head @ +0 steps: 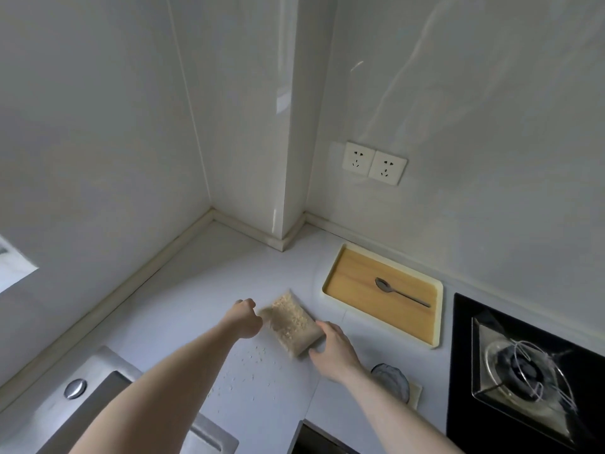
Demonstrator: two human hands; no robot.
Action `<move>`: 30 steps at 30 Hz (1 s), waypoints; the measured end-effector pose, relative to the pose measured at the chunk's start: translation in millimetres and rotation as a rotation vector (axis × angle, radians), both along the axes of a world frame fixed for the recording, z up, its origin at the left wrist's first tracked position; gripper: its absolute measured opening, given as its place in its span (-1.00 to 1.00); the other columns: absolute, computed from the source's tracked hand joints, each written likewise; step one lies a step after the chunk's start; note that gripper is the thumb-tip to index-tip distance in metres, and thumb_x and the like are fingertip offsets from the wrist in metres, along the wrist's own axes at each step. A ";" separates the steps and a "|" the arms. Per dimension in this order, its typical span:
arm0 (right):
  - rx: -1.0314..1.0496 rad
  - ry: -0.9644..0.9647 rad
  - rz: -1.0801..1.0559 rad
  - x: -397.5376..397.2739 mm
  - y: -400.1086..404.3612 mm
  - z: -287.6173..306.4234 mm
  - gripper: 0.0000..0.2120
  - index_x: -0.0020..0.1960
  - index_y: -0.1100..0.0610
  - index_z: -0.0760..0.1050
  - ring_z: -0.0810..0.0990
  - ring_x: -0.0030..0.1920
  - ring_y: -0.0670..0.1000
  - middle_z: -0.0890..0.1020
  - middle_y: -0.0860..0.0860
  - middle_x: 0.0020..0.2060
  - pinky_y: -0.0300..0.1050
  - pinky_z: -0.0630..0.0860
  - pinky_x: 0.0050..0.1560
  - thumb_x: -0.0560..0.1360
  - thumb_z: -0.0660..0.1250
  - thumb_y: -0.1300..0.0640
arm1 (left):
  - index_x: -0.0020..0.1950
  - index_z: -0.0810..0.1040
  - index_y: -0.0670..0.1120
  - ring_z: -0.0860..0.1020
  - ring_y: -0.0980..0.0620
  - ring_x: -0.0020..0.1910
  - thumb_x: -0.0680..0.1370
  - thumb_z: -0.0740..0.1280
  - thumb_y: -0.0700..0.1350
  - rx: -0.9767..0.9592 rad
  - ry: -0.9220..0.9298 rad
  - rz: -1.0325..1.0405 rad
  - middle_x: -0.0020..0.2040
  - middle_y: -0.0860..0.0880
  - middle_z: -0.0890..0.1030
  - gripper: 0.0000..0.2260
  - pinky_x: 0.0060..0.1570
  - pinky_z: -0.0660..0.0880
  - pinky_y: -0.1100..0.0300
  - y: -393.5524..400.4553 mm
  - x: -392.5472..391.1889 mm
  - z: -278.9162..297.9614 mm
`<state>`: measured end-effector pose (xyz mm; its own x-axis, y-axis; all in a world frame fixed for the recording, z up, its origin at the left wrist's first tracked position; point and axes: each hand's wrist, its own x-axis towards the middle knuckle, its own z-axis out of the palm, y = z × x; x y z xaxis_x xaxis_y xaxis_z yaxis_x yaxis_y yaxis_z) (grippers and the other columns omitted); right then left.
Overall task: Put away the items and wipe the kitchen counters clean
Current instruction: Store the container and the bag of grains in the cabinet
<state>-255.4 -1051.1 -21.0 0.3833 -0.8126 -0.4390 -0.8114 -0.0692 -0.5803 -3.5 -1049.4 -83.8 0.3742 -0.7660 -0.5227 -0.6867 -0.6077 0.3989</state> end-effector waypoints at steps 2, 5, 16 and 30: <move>0.014 0.009 -0.001 1.3 -7.3 -7.8 -0.41 0.58 0.03 0.21 0.36 0.48 0.03 0.30 -0.03 0.51 -0.16 0.32 0.40 0.60 0.31 0.10 | 0.56 0.33 -0.08 0.44 -0.11 0.41 0.57 0.23 -0.07 0.017 0.011 0.016 0.52 -0.07 0.36 -0.47 0.31 0.46 0.10 -11.6 2.9 -7.9; 0.027 0.023 -0.003 3.5 -16.0 -16.3 -0.37 0.61 0.05 0.17 0.32 0.51 0.03 0.26 -0.03 0.54 -0.14 0.30 0.44 0.60 0.30 0.09 | 0.55 0.34 -0.09 0.46 -0.10 0.40 0.59 0.23 -0.03 0.033 0.029 0.032 0.49 -0.08 0.41 -0.49 0.30 0.46 0.10 -22.3 3.6 -19.8; 0.067 0.025 -0.029 5.5 -23.7 -30.7 -0.37 0.61 0.03 0.17 0.30 0.51 0.02 0.27 -0.02 0.53 -0.12 0.28 0.49 0.59 0.29 0.07 | 0.09 0.64 -0.13 0.61 -0.07 -0.14 0.58 0.31 -0.01 0.071 0.093 0.136 -0.06 -0.08 0.67 -0.77 -0.20 0.54 0.18 -38.6 5.8 -37.0; 0.008 -0.099 -0.124 -16.3 -1.0 9.4 -0.28 0.63 -0.10 -0.01 0.23 0.57 0.01 0.16 -0.09 0.61 -0.04 0.32 0.48 0.61 0.31 0.03 | -0.11 0.69 0.09 0.58 0.10 -0.10 0.57 0.31 0.05 -0.398 -0.003 0.016 -0.05 0.18 0.60 -0.82 -0.25 0.48 0.21 0.6 -42.9 35.0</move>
